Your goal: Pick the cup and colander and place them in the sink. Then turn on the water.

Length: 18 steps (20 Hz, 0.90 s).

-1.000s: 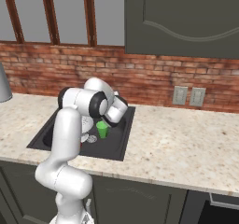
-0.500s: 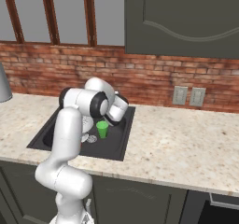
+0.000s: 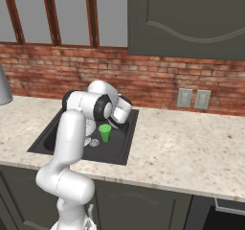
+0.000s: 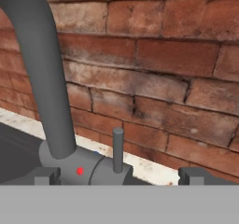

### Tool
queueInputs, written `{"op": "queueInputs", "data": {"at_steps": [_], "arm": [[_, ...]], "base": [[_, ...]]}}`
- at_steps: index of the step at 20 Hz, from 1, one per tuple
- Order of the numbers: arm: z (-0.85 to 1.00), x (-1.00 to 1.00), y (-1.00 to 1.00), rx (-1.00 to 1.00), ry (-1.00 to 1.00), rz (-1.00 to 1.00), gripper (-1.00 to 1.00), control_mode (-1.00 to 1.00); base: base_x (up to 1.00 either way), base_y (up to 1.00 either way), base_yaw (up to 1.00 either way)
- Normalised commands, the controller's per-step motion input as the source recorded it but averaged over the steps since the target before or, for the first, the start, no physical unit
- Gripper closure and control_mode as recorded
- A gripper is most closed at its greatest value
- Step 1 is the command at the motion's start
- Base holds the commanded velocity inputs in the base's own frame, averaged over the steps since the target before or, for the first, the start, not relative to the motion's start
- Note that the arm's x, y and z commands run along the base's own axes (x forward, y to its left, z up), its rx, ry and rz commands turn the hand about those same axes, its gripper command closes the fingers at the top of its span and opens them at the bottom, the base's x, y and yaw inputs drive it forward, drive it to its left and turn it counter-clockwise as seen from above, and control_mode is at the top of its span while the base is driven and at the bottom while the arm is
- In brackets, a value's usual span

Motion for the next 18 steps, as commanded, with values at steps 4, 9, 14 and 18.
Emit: {"op": "queueInputs", "data": {"at_steps": [4, 9, 14, 18], "arm": [[-0.08, 0.08, 0.0, 0.01, 0.0, 0.02, -1.0, -1.0], [-0.07, 0.11, 0.0, 0.01, 0.0, 0.01, -1.0, -1.0], [-0.04, 0.09, 0.0, 0.01, 0.0, 0.0, -1.0, -1.0], [-0.04, 0.01, 0.0, 0.0, 0.0, 0.0, -1.0, -1.0]], "base": [[0.0, 0.0, 0.0], [0.0, 0.0, 0.0], [0.0, 0.0, 0.0], [0.0, 0.0, 0.0]]}}
